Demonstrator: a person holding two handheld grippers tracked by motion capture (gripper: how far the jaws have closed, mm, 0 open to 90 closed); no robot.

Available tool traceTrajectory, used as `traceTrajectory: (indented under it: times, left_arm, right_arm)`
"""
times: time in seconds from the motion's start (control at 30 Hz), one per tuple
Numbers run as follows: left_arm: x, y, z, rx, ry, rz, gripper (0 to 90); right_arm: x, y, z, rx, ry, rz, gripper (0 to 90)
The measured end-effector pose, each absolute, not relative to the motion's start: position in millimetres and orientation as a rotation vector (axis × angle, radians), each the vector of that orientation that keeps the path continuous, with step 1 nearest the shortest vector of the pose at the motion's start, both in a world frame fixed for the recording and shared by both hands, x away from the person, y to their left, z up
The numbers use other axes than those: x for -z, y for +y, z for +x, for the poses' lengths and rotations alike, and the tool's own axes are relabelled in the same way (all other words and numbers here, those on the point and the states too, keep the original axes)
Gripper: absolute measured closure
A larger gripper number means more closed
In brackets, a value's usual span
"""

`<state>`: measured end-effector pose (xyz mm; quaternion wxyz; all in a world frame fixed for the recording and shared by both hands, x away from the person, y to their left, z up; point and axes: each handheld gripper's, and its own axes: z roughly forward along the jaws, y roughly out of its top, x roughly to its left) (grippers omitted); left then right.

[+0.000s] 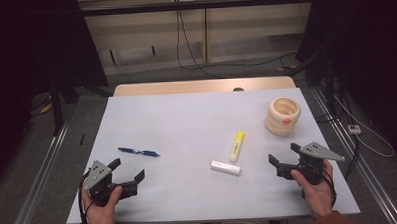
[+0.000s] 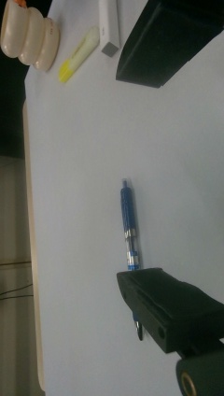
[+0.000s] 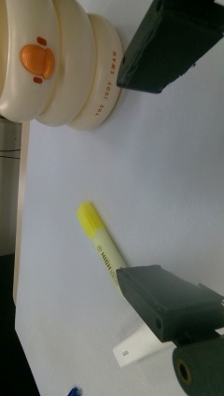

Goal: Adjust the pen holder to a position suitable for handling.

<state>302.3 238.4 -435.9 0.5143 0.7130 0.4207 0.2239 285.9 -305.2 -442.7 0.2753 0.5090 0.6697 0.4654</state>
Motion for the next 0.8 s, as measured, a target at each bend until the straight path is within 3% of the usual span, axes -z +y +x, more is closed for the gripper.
traceTrajectory:
  times: [0.8]
  left_arm:
    - [435.3, 242.6, 301.7, -0.526, 1.023, 1.726, 4.8]
  right_arm:
    - [427.5, -324.2, 308.4, -1.273, 1.808, 1.368, 5.2]
